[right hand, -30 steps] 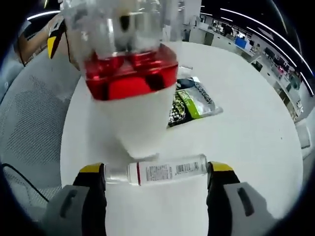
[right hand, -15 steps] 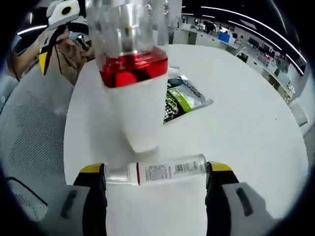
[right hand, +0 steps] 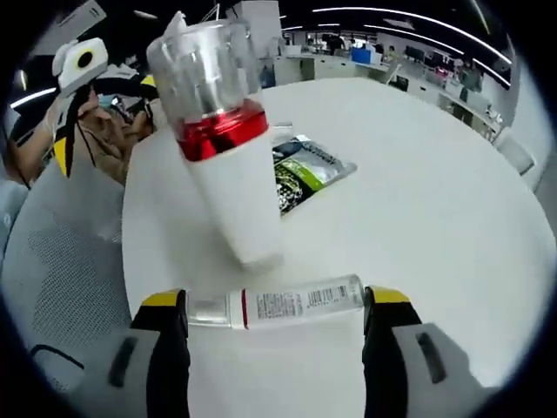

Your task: Arrange the skincare products in the storage area until every visible bottle or jar stands upright without overlapping.

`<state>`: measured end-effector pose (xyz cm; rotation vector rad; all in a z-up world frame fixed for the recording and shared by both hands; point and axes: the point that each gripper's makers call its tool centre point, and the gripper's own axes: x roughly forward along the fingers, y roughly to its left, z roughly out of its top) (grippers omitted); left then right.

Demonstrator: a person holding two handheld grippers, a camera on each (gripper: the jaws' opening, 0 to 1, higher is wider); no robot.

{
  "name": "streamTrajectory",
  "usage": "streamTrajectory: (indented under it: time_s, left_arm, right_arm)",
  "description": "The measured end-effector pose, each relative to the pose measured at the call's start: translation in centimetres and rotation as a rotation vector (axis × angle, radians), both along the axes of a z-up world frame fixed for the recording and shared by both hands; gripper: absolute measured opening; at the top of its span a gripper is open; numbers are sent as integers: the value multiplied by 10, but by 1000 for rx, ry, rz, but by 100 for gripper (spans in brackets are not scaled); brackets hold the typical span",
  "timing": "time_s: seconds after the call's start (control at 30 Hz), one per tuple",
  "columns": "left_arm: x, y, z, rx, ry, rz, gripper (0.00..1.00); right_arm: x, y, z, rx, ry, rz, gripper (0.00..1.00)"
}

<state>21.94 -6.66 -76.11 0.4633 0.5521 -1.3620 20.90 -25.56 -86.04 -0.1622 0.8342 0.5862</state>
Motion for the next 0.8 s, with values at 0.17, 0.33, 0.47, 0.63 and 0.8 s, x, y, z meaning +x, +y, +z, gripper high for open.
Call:
streamTrajectory:
  time_s: [0.17,0.33,0.47,0.63,0.8]
  left_arm:
    - [-7,-3,-3,-2,-1,-10,96]
    - [-10,-5,-3,-8,-2,-15,94]
    - [-11,-10,-2,-17,-2,-15,91]
    - [-15,-17,-1,-21,-13,-18,88]
    - [-21,-23,-2,-26,-14,-32,82]
  right_arm:
    - [-2,2,5,99,10,-82,82]
    - [-3,-2,10,223,32,-191,82]
    - [-1,-3,15,307,44,-257,82]
    - [-2,-4,18,390,53,-313,82]
    - [-5,-3,21,469,60,-354,82]
